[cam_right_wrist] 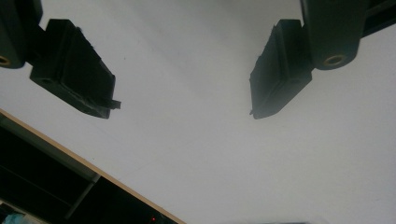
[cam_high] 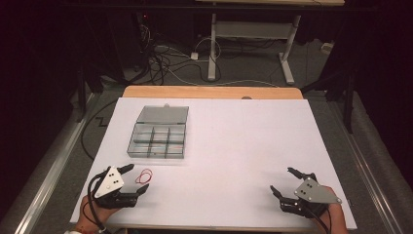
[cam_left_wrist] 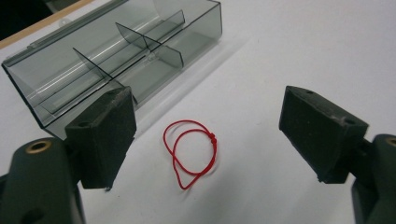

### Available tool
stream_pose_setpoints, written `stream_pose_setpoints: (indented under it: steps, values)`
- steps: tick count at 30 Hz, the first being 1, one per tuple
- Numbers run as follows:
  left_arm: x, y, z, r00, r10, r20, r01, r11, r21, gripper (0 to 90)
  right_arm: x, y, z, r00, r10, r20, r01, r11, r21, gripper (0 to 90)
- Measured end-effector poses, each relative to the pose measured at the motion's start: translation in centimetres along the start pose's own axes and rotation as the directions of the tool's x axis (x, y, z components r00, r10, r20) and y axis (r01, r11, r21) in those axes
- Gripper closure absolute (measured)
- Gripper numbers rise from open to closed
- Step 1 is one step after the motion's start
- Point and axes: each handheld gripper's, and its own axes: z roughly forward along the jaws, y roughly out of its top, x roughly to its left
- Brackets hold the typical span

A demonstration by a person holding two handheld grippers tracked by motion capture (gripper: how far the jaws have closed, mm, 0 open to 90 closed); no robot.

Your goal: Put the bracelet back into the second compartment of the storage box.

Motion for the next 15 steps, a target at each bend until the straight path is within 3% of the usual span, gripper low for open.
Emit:
stream_pose_setpoints:
  steps: [9, 11, 15]
  values:
    - [0.1, -0.1, 0.6, 0.9996, -0.007, 0.027, 0.006, 0.9993, 0.036, 21.0, -0.1, -0.1, -0.1, 0.9999, 0.011, 0.001, -0.011, 1.0, 0.0, 23.2]
    - [0.2, -0.1, 0.6, 0.9989, -0.01, 0.045, 0.008, 0.9991, 0.042, 26.4, 0.1, -0.1, -0.1, 1.0, 0.005, -0.005, -0.005, 1.0, 0.004, 23.2]
    - [0.6, -0.4, 1.3, 0.9969, -0.046, 0.064, 0.04, 0.9955, 0.086, 26.4, 0.3, -0.1, 0.0, 1.0, -0.002, -0.009, 0.002, 1.0, 0.006, 23.2]
